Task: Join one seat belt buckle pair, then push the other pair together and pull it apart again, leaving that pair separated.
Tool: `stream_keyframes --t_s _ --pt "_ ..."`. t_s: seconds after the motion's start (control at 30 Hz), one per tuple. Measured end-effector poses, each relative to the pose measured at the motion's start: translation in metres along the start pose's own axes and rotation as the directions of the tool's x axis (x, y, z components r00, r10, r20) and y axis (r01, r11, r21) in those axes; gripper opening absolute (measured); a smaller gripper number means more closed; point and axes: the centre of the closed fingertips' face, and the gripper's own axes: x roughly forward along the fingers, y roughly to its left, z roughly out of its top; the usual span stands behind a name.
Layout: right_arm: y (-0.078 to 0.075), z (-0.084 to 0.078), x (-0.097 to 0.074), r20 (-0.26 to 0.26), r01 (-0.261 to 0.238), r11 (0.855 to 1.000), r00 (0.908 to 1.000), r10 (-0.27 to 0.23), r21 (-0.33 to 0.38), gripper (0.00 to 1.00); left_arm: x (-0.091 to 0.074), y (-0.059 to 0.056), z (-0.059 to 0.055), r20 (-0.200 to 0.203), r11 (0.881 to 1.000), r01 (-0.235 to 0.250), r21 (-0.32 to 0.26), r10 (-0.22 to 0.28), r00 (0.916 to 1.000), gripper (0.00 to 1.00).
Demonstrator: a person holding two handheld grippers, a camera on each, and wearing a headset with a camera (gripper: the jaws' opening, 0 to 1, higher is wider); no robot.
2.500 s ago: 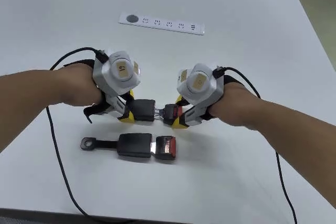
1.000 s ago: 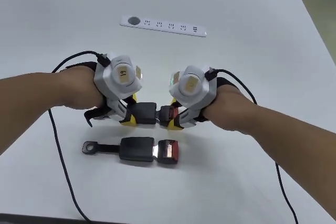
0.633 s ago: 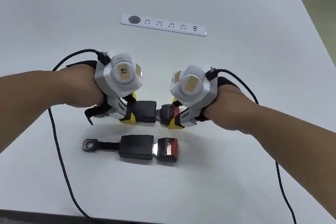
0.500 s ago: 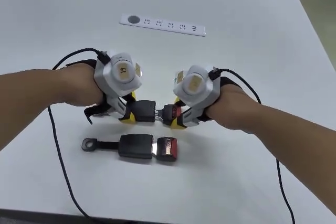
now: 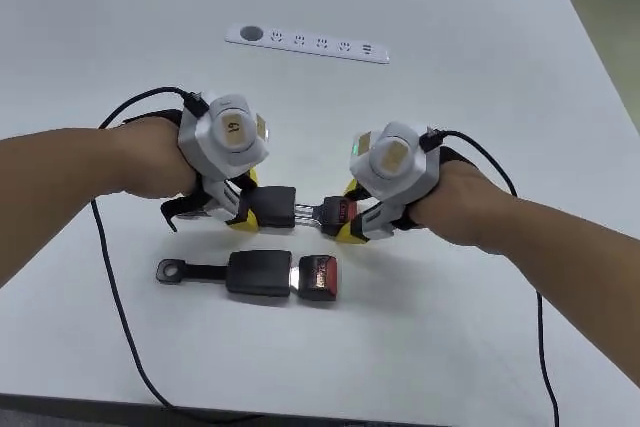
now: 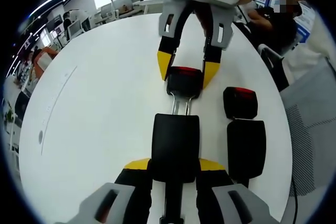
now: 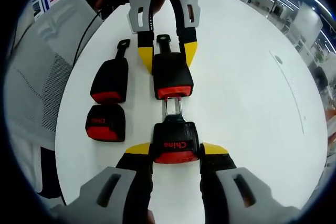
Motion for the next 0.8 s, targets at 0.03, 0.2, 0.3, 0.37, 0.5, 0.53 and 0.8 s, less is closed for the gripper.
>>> stream_keyframes --t_s 0.03,0.2,0.3,0.37,0.5,0.53,0.8 --pt "0.000 -0.003 -0.001 -0.003 0.002 1.000 1.0000 -0.002 0.000 0.33 0.000 0.000 0.000 0.002 1.000 0.000 -0.001 0.000 1.0000 0.32" --pt "0.003 -0.021 -0.009 -0.017 0.004 1.000 0.9999 -0.004 0.009 0.33 -0.001 0.000 0.001 0.007 1.000 0.000 -0.003 0.000 1.0000 0.32" --pt "0.000 -0.037 -0.018 -0.029 0.017 1.000 0.9995 -0.016 0.026 0.33 -0.001 0.001 0.000 0.001 1.000 0.001 0.000 -0.001 1.0000 0.32" --pt "-0.002 -0.044 -0.022 -0.035 0.021 0.999 0.9992 -0.020 0.030 0.33 -0.001 0.001 0.001 -0.003 1.000 0.001 0.001 -0.001 1.0000 0.32" --pt "-0.003 -0.065 -0.030 -0.052 0.028 0.999 0.9983 -0.025 0.044 0.33 -0.001 0.002 0.000 -0.001 1.000 0.000 -0.002 0.000 1.0000 0.33" --pt "-0.004 -0.070 -0.033 -0.057 0.028 0.999 0.9981 -0.025 0.046 0.33 0.000 0.002 0.000 0.002 1.000 0.000 -0.003 0.000 1.0000 0.33" --pt "-0.010 -0.104 -0.051 -0.094 0.044 0.996 0.9949 -0.037 0.080 0.33 0.000 0.002 0.000 0.003 1.000 -0.001 -0.004 0.001 1.0000 0.33"
